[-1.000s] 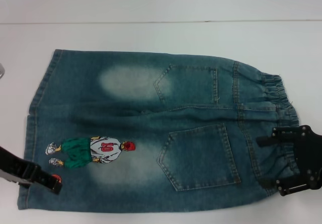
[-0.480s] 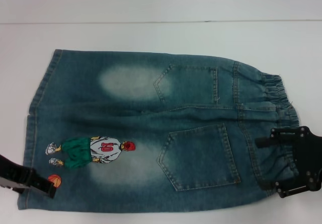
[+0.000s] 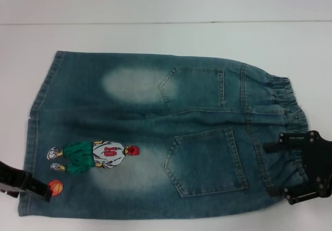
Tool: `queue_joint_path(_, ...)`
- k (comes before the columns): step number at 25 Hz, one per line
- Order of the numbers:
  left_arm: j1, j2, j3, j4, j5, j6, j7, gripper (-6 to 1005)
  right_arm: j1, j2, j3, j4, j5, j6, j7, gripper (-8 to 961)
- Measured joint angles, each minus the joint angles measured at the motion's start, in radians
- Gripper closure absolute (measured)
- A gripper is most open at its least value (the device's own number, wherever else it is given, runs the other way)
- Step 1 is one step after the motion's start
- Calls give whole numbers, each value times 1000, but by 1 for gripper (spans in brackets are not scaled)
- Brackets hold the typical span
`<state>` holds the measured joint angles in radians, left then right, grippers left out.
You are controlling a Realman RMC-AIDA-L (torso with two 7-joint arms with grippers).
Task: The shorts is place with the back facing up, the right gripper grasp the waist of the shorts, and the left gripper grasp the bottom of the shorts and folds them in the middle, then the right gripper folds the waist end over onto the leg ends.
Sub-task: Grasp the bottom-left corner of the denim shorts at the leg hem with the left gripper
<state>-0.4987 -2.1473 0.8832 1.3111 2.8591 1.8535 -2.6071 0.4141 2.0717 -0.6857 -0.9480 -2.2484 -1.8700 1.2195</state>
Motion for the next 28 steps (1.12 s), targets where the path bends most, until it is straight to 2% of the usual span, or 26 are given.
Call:
queue_joint_path(6,8,8,4,-2,0,-4,-4,157,1,1,0,0,-1,0,0,49)
queue_joint_path(28,13,14,7,-67,2,-51,-3,158,13,4,-5,0,-2,2,0,52)
